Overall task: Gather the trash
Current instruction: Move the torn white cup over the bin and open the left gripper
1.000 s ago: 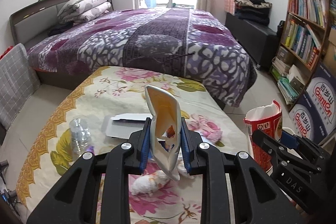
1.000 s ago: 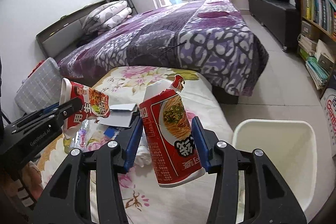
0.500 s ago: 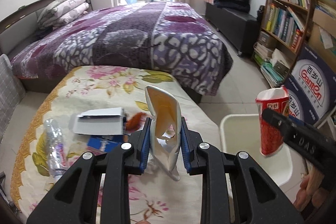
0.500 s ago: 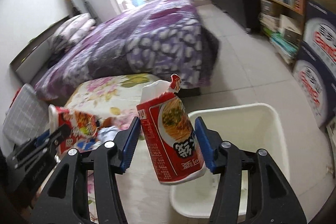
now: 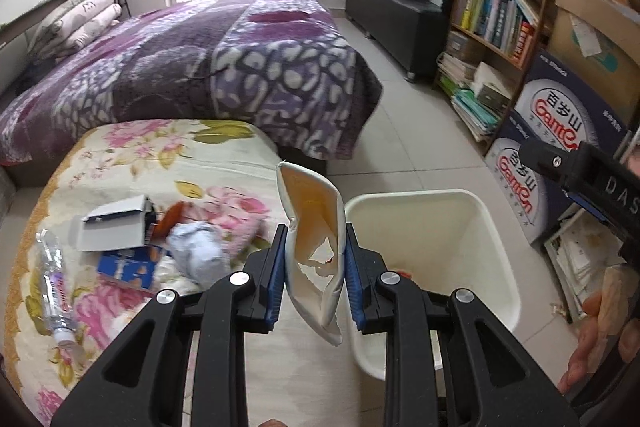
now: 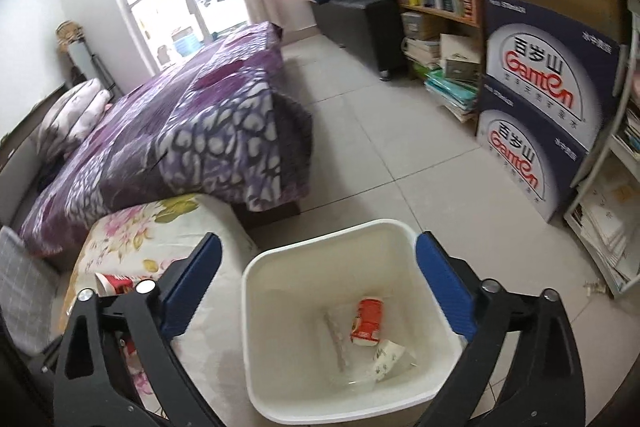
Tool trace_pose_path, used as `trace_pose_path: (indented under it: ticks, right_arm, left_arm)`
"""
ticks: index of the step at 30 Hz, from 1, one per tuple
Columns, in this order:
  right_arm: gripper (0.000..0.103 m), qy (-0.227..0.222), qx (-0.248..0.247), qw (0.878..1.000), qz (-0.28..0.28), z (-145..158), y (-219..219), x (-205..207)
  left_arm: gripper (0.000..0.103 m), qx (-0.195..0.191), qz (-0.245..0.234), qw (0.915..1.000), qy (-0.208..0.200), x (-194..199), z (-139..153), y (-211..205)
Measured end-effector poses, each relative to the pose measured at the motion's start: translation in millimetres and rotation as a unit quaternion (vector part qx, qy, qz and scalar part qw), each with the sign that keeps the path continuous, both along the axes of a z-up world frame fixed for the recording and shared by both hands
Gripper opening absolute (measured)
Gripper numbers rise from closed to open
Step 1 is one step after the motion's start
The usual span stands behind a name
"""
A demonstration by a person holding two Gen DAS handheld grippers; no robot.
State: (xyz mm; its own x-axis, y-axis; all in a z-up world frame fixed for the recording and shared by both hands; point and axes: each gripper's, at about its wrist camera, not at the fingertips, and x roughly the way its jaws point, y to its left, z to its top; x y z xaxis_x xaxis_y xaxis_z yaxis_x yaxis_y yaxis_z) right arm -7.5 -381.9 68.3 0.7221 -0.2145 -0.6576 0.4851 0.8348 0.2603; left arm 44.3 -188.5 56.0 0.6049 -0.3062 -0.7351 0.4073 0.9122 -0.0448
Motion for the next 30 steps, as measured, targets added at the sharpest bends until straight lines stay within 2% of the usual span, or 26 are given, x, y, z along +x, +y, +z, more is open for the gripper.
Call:
trace_pose_path:
  ticks: [7,13,16,17,18,21,24,30]
  right_arm:
    - [0.096,-0.003,0.033,0.999,-0.037,-1.8,-29.8,-16.2]
    - [0.096,-0.011,0.045,0.997,-0.06,-1.5,-48.4,-27.9]
    - [0.096,-0.013,0.051,0.996,-0.069,-1.8,-55.5,-31.9]
    - [0.096,-0.013,0.052,0.996,-0.071,-1.7,-57.6,-33.0]
    - [0.096,-0.014,0.053,0.996,-0.073,-1.7,-59.6,-35.0]
    - [0.096,-0.014,0.054,0.996,-0.076,-1.4,-60.9,-35.7]
    - [0.096,-0.014,0.059,0.995,-0.076,-2.4,-58.1,-32.9]
    - [0.096,0.004,0.048,0.998,-0.049,-6.3,-37.2,-16.6]
  left_arm:
    - [0.027,-0.01,-0.023,0.9991,0.033,-6.1,-12.5,-28.8]
    - [0.031,-0.039,-0.043,0.9963,0.062,-9.0,-15.7,-44.7]
    - [0.042,-0.064,-0.056,0.9933,0.079,-8.4,-15.6,-50.4]
    - [0.049,-0.069,-0.059,0.9923,0.084,-7.8,-16.1,-51.7]
    - [0.052,-0.073,-0.062,0.9915,0.088,-8.0,-16.2,-53.2]
    - [0.06,-0.061,-0.063,0.9929,0.081,-10.7,-17.1,-55.0]
    - [0.062,-0.046,-0.057,0.9945,0.075,-11.3,-19.2,-51.1]
    - [0.074,0.008,-0.034,0.9981,0.051,-9.4,-22.5,-29.5]
